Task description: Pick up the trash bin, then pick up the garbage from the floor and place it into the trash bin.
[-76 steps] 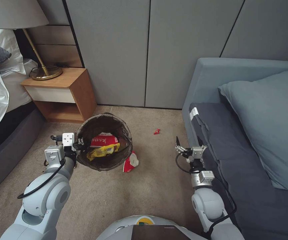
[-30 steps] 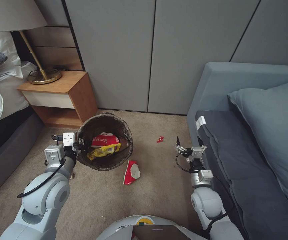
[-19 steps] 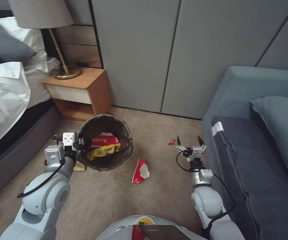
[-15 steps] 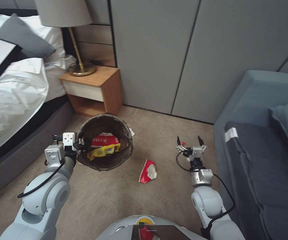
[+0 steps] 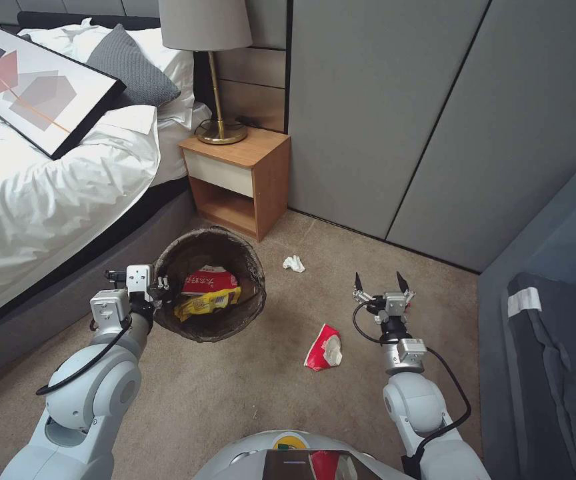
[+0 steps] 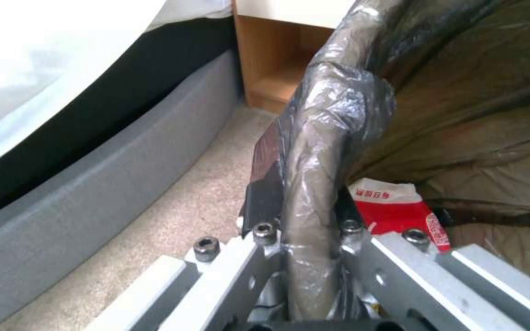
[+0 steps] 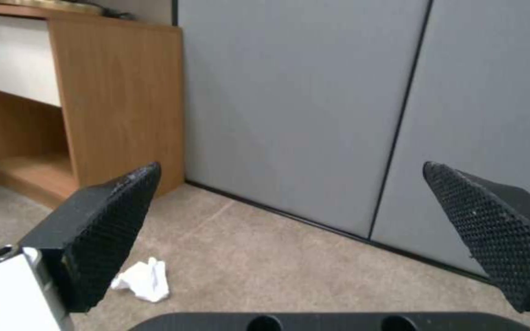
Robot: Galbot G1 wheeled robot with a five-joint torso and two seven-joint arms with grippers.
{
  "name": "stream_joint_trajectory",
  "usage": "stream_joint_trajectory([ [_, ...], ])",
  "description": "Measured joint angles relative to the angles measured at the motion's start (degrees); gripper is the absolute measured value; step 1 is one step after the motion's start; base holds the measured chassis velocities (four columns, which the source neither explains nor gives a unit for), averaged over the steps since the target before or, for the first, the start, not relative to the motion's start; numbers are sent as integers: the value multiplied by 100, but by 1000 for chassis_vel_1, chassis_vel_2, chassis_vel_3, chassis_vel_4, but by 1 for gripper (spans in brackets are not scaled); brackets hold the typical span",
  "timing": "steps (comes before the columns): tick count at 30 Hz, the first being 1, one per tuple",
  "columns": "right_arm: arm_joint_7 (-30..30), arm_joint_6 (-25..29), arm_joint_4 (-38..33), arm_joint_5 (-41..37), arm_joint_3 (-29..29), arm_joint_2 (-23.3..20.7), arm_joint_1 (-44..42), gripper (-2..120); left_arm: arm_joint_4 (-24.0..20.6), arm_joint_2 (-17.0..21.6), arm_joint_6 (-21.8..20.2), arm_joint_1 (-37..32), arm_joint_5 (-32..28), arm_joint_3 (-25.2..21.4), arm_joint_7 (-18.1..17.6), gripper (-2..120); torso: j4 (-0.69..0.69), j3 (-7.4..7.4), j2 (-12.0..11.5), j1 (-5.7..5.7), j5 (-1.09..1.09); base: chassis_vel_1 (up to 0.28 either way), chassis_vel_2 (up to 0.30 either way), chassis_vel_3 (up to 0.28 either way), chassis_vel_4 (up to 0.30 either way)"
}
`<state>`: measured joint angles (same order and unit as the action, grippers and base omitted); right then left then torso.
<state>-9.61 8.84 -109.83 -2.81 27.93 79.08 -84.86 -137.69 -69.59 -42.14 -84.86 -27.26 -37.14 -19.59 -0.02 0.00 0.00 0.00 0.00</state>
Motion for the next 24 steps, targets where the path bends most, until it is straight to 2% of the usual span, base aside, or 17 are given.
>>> stream_joint_trajectory([
  [6,-221,-603,-277,-299,-129,-96,11,100,6,-8,0,-31,38,23,8,0,-1,0,0,0,0,0,0,0,0],
  [7,-543,-1370,-528,-842,-311,-246,153,100,7,-13,0,-43,61,34,11,0,0,0,0,0,0,0,0,0,0],
  [9,-902,-2170,-704,-1778,-481,-471,437,100,14,-17,0,-49,88,50,16,0,2,0,0,0,-1,0,0,0,0],
  [10,-902,-2170,-704,-1778,-481,-471,437,100,14,-17,0,-49,88,50,16,0,2,0,0,0,-1,0,0,0,0],
  [12,-1191,-2820,-719,-2530,-598,-713,754,100,15,-17,0,-61,109,58,16,0,2,0,0,0,1,0,0,0,0],
  [13,-1191,-2820,-719,-2530,-598,-713,754,100,15,-17,0,-61,109,58,16,0,2,0,0,0,1,0,0,0,0],
  [14,-1552,-3353,-612,-3271,-761,-950,1131,100,16,-17,0,-82,129,65,19,0,1,0,0,0,0,0,0,0,0],
  [15,-1749,-3573,-521,-3709,-868,-1066,1320,100,16,-17,0,-93,138,66,22,0,2,0,0,0,0,0,0,0,0],
  [17,-1856,-3694,-453,-3980,-929,-1130,1443,100,16,-16,0,-99,143,66,22,0,1,1,0,0,1,0,0,0,0],
  [18,-2048,-3907,-256,-4544,-1088,-1274,1755,100,16,-18,0,-110,157,65,24,0,2,0,0,0,1,0,0,0,0],
  [20,-2220,-4067,-14,-5025,-1311,-1392,2103,100,14,-20,0,-115,168,54,28,0,3,1,0,0,1,0,0,0,0],
  [22,-2336,-4157,62,-5235,-1400,-1410,2230,100,14,-22,0,-119,176,43,27,0,0,1,0,0,0,0,0,0,0],
  [24,-2666,-4397,234,-5821,-1616,-1386,2545,100,14,-31,0,-130,195,38,29,0,3,1,0,0,0,0,0,0,0],
])
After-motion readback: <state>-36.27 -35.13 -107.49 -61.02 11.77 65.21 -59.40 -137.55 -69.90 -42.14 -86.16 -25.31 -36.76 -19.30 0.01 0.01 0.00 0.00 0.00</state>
